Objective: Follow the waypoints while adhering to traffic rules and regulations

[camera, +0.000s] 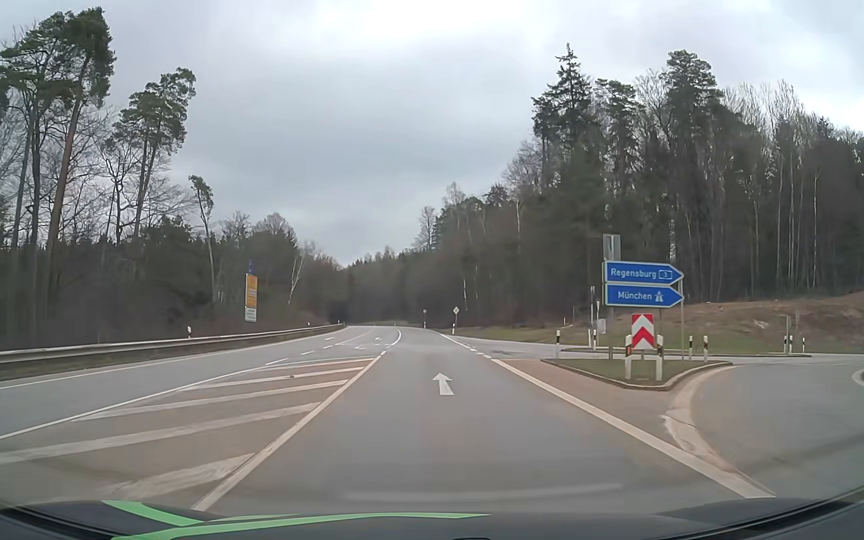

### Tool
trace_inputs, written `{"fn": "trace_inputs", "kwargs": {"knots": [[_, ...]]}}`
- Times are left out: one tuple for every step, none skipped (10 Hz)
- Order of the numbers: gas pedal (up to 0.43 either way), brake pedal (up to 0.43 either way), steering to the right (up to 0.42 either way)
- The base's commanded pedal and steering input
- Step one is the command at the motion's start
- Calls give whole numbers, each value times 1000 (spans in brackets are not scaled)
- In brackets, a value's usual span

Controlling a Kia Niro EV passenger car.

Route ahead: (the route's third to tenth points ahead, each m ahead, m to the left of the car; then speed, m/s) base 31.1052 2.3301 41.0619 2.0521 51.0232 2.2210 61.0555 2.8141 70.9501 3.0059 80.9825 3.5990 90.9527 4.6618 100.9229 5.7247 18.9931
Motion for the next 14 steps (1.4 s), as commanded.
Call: {"fn": "trace_inputs", "kwargs": {"knots": [[209, 0, -3], [209, 0, -3], [209, 0, -3], [209, 0, -3], [209, 0, -3], [209, 0, -3], [209, 0, -3], [209, 0, -3], [209, 0, -3], [209, 0, -3], [209, 0, -3], [209, 0, -3], [197, 0, -3], [197, 0, -3]]}}
